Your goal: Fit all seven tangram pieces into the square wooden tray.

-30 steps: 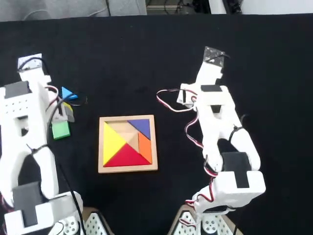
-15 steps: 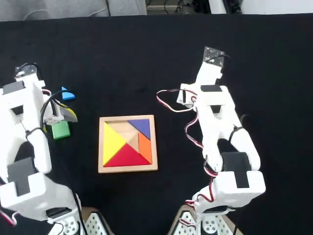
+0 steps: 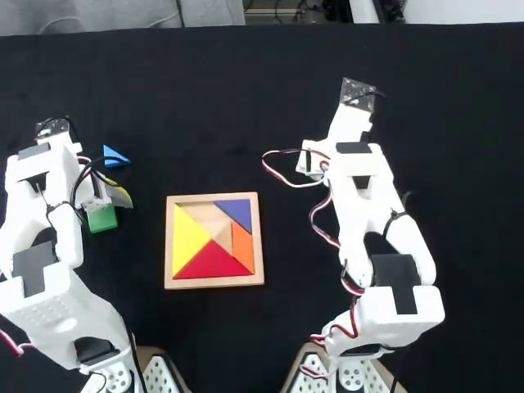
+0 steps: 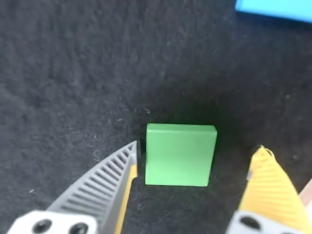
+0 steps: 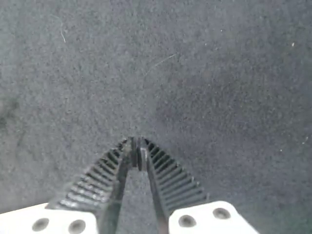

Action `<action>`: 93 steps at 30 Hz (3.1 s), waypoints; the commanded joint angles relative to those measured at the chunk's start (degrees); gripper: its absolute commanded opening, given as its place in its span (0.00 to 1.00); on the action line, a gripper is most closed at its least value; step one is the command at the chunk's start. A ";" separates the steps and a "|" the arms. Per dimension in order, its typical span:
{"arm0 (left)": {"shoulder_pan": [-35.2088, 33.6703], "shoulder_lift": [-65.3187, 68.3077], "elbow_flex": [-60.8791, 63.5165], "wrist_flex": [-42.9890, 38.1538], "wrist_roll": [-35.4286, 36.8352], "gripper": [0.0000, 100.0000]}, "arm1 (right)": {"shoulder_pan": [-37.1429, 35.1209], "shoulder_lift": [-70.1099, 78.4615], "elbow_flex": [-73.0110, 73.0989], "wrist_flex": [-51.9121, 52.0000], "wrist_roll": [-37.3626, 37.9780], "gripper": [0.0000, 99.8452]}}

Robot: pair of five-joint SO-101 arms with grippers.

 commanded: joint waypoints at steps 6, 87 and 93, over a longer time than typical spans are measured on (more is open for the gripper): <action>-1.10 0.09 -0.31 0.79 -3.52 0.35 | 0.70 -3.47 -0.40 -0.97 -0.70 0.01; 40.13 -1.67 -8.22 5.19 -23.56 0.17 | 8.62 -3.82 -2.68 -1.05 -0.70 0.01; 39.78 -1.67 -8.13 5.19 -23.91 0.17 | 8.53 -3.82 -2.77 -1.05 -0.70 0.01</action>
